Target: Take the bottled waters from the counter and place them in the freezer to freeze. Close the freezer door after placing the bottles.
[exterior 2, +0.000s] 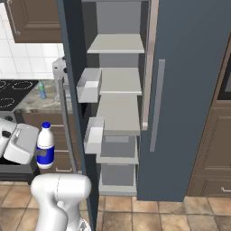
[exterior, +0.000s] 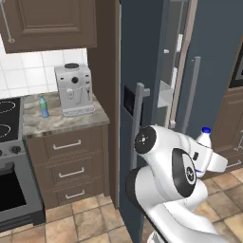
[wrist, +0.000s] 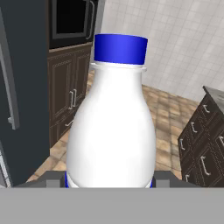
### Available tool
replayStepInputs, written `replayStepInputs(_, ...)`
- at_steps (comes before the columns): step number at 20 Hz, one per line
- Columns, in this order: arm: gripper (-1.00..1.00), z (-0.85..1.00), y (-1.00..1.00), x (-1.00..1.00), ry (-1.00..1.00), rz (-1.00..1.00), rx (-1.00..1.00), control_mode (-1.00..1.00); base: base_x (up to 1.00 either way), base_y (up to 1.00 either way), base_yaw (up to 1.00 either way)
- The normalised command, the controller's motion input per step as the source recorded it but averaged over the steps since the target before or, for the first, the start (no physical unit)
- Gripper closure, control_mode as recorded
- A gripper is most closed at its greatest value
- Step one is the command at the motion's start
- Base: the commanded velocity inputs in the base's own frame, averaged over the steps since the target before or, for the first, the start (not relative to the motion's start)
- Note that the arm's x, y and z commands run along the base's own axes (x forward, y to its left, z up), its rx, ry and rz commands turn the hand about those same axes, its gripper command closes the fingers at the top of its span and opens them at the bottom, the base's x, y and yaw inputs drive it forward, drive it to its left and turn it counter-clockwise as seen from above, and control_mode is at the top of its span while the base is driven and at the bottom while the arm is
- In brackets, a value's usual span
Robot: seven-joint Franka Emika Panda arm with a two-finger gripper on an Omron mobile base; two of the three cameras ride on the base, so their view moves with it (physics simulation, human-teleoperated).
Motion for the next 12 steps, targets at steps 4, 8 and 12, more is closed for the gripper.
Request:
replayStepInputs(4,1.00,0.00,0.00,0.00,0.00,0.00,0.00,1.00,0.01,-0.73,0.15)
replayStepInputs(8,1.00,0.00,0.00,0.00,0.00,0.00,0.00,1.00,0.00,-0.52,0.19)
replayStepInputs(12,1.00,0.00,0.00,0.00,0.00,0.00,0.00,1.00,0.11,-0.81,0.24)
